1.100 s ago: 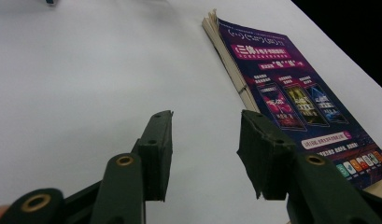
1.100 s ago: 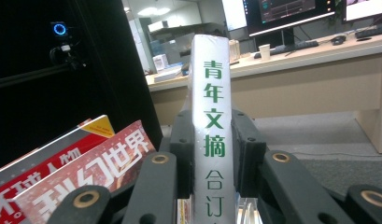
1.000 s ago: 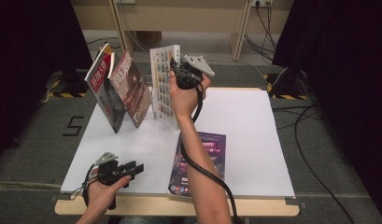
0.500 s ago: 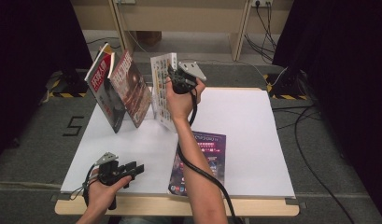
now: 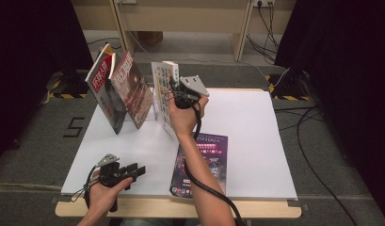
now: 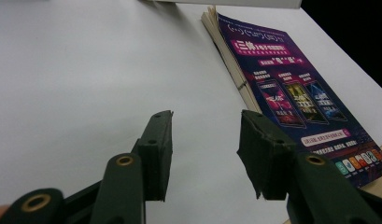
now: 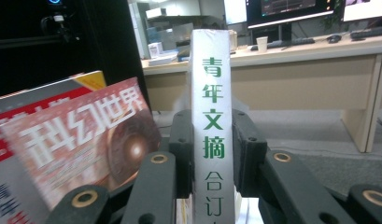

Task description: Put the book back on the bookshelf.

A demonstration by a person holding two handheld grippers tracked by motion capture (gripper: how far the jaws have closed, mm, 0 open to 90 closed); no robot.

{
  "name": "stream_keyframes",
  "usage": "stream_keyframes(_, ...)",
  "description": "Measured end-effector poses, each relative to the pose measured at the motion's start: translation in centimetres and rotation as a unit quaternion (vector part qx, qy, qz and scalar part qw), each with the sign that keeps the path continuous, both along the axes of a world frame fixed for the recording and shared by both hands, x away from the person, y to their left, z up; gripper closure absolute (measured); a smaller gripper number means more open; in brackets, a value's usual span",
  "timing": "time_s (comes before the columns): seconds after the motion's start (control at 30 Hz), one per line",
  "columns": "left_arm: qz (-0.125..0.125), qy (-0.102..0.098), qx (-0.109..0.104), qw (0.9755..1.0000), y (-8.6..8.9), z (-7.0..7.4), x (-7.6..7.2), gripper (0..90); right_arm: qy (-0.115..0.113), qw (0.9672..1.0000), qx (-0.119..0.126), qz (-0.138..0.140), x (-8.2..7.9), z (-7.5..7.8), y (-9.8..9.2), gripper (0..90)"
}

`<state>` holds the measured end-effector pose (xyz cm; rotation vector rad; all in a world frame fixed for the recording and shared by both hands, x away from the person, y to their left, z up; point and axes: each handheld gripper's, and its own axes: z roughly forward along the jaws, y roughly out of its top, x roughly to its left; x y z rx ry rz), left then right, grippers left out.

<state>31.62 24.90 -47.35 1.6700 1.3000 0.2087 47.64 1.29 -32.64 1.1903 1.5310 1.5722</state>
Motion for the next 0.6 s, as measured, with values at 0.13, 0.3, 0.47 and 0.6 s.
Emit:
stream_keyframes(0.13, -0.001, 0.0, 0.001, 1.0, -0.1, 0.0, 0.0, 53.6, 0.007, 1.0, 0.005, -0.002, -1.3, -0.2, -0.4, 73.4)
stream_keyframes(0.3, -0.001, -0.002, 0.0, 1.0, -0.2, 0.1, -0.1, 53.6, 0.014, 0.9999, 0.0, 0.006, -2.2, -0.3, -1.0, 72.7)
stream_keyframes(0.47, 0.001, 0.001, -0.001, 1.0, -0.2, 0.0, 0.0, 53.6, 0.032, 0.999, -0.016, 0.025, -3.0, 0.1, -1.5, 70.3)
stream_keyframes(0.6, 0.0, 0.001, -0.002, 1.0, -0.2, 0.0, -0.1, 53.6, 0.052, 0.9977, -0.02, 0.039, -3.3, 0.2, -1.8, 67.0)
